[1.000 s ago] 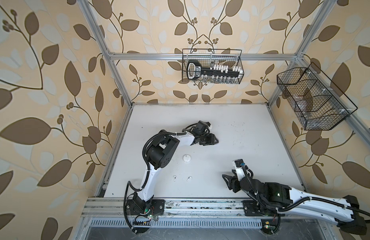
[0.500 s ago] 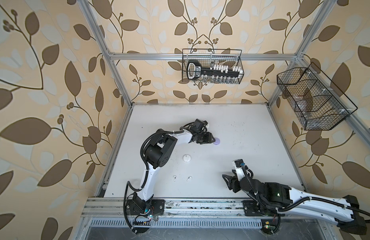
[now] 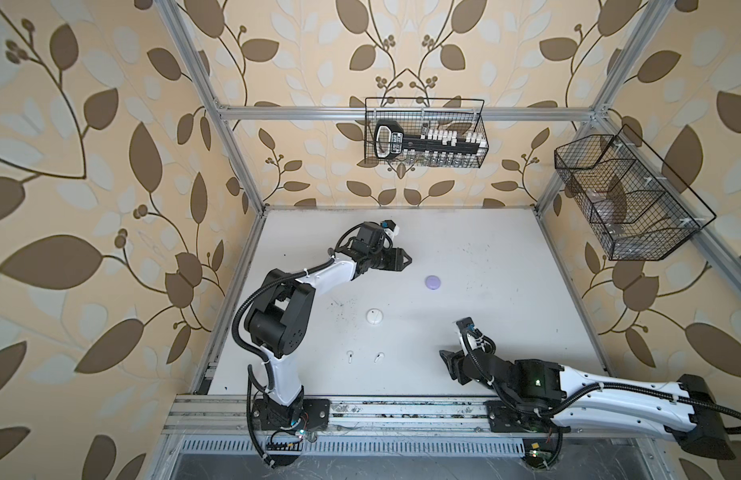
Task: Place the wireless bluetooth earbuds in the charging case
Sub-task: 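Move the right gripper over the white round case while the left gripper withdraws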
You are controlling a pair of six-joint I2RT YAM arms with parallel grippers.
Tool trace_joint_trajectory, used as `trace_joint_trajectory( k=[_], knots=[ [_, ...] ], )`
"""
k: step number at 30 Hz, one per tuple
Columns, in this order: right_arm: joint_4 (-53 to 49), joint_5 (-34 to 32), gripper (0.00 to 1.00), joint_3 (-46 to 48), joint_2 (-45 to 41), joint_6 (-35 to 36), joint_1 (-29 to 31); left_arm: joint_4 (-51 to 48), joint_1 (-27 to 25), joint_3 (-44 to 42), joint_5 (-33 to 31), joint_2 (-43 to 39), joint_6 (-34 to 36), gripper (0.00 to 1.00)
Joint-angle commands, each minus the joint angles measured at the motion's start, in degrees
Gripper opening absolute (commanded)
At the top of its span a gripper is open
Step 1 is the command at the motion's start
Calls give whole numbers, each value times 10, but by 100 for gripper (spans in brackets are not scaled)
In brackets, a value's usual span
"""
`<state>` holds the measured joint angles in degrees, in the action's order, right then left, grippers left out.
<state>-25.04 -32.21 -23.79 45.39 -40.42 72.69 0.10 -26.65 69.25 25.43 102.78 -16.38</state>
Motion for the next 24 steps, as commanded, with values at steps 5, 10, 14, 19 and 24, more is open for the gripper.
trace_joint_trajectory(
  k=[5, 10, 14, 19, 24],
  knots=[
    [23, -13, 69, -92, 120, 19, 15, 55, 25, -101, -20, -88, 81, 53],
    [31, 15, 69, -158, 205, 24, 0, 73, 61, -156, -45, -156, 104, 55],
    [24, 55, 69, -225, 283, 17, -31, 66, 117, -170, -27, -190, 98, 56],
    [29, 104, 69, -301, 379, 19, -53, 42, 179, -173, -3, -199, 93, 56],
    [56, 156, 70, -353, 457, 16, -60, 36, 193, -192, 7, -229, 107, 56]
  ],
)
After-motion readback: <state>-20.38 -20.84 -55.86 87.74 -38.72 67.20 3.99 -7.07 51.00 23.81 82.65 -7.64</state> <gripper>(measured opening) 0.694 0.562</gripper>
